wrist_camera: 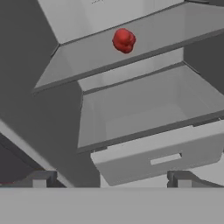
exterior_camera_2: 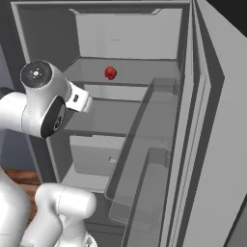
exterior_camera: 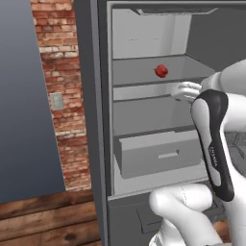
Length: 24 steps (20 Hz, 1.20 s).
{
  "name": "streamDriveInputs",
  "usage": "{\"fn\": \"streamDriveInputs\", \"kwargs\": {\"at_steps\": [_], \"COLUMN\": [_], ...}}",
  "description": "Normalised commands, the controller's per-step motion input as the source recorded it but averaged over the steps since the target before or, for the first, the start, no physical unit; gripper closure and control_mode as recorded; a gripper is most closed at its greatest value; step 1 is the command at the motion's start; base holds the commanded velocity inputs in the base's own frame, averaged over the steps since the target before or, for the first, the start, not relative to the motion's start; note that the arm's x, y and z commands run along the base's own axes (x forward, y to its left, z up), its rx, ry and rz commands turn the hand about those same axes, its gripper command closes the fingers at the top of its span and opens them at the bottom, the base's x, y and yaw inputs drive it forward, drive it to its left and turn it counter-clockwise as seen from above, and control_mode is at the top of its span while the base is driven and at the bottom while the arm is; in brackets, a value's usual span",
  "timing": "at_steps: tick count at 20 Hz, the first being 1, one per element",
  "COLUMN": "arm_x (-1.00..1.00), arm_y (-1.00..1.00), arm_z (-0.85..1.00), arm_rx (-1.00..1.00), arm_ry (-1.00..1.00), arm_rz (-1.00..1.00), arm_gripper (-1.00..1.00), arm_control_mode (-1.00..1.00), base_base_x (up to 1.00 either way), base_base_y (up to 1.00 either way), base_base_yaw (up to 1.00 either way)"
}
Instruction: Place the cold items (bell pepper and corn) from the fridge in one tupperware on the dining counter. Place the warm items (kebab skewer and hot dog) in the stove area in another tupperware.
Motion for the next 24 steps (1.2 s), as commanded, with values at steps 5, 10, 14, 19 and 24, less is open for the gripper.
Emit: {"fn": "streamDriveInputs", "kwargs": {"at_steps": [5, 10, 14, 19, 24], "arm_x": [0.43, 0.55, 0.58, 0.66, 0.63], "arm_y": [-0.17, -0.16, 0.0, -0.01, -0.01], "arm_z": [0.04, 0.25, 0.2, 0.02, -0.07], "arm_rx": [-0.03, -0.1, -0.24, -0.19, -0.02], "arm_ry": [0.0, 0.06, 0.02, 0.16, 0.09], "arm_rz": [0.0, 0.0, 0.0, 0.03, 0.01], "arm_gripper": [-1.0, -1.0, -1.0, -1.0, -1.0], "arm_control_mode": [-1.0, -1.0, -1.0, -1.0, -1.0], "base_base_x": [0.0, 0.0, 0.0, 0.0, 0.0], "base_base_y": [0.0, 0.0, 0.0, 0.0, 0.0], "base_base_yaw": [0.0, 0.0, 0.0, 0.0, 0.0]}}
